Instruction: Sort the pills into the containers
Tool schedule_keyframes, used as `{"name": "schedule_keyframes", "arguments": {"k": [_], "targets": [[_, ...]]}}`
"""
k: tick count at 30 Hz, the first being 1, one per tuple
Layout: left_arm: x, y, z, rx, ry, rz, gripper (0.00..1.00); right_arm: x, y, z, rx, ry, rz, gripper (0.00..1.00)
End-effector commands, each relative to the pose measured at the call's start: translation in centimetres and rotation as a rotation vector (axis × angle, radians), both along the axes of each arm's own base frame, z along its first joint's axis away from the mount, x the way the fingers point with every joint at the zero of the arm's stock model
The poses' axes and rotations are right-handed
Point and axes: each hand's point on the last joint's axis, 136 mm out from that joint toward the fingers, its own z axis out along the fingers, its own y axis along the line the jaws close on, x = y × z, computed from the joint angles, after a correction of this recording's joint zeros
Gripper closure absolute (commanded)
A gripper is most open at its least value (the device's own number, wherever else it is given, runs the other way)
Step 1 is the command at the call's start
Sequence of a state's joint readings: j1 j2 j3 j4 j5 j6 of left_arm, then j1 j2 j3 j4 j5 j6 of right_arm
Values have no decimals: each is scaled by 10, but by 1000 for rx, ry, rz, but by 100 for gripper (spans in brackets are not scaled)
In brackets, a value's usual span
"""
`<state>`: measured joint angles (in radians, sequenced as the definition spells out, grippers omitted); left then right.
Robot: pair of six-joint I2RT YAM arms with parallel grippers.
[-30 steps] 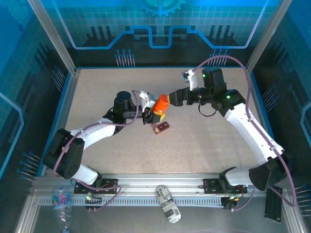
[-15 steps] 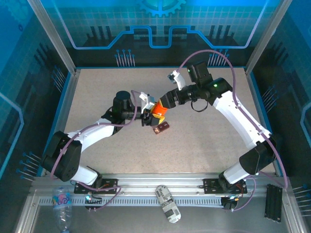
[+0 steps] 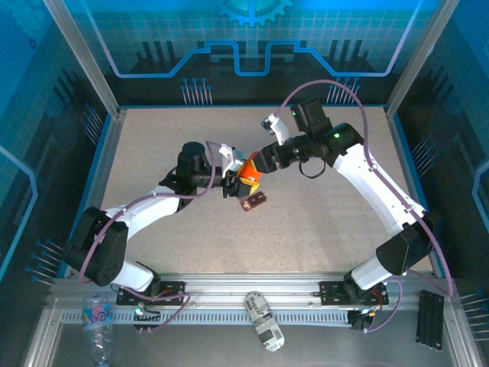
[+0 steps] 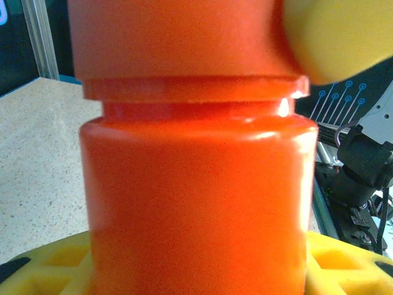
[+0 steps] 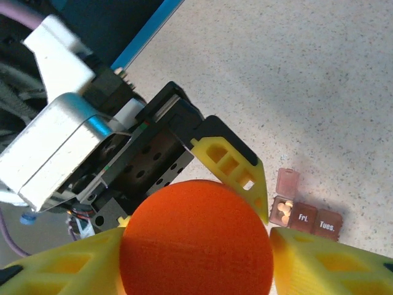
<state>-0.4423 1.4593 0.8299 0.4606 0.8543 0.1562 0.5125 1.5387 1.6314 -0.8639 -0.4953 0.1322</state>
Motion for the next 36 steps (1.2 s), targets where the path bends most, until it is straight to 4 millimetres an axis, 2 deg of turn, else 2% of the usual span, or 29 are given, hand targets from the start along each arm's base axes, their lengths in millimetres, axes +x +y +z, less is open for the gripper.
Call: {"name": "schedule_keyframes", "arguments": {"k": [1,6,11,15,26,36], "targets": [[-2,-2,25,-39,-71,-37,100,0,2,2,-12,-11,11,51],[-3,-3,25,-51,-57,-45,100,4,-2,11,8,-67,9,67],[-5,-4,29,-84,-44,-61,100,-4,-5,36,138,-256,100,69],[-7,-5,33,-103,-41,-77,100,-10,-8,44,217,-310,136,71],[-7,-5,37,-111,-39,-81,100,-5,-12,28,200,-233,119,72],[-8,-6,36,-84,-37,-94,100,-10,-1,10,111,-165,177,73]]}}
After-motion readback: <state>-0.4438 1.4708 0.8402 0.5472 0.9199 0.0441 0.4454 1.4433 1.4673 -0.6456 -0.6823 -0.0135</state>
